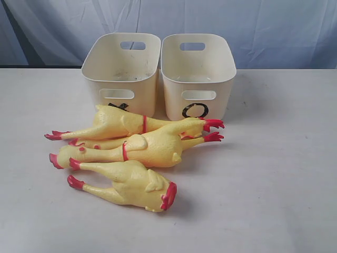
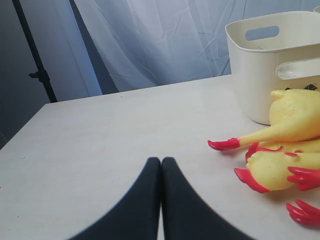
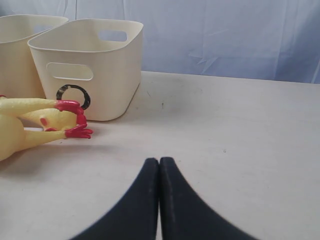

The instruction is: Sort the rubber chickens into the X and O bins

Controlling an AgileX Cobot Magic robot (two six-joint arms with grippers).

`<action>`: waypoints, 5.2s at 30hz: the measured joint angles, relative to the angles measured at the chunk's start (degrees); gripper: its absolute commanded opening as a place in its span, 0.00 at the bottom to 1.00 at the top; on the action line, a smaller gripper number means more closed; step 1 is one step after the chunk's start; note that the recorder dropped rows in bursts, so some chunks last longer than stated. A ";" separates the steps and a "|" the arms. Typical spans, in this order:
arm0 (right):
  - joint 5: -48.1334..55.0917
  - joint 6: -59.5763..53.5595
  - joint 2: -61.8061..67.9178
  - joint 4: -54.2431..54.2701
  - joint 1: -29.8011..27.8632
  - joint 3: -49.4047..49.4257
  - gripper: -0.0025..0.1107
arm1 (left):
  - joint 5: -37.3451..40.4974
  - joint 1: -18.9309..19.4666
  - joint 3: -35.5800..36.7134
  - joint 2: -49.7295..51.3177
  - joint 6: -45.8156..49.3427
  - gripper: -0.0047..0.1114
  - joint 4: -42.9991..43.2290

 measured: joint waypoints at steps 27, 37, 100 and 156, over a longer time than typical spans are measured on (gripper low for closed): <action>0.00 0.00 0.00 -2.17 0.00 0.00 0.02 | 0.00 0.00 0.00 0.00 0.00 0.04 0.00; 0.00 0.00 0.00 -2.33 0.00 0.00 0.02 | 0.00 0.00 0.00 0.00 0.00 0.04 0.00; -7.55 0.00 0.00 22.99 0.00 0.00 0.02 | 0.00 0.00 0.00 0.00 0.00 0.04 0.31; -7.71 0.00 0.00 23.64 0.00 0.00 0.02 | 3.89 0.00 -15.34 -0.13 0.77 0.04 -32.65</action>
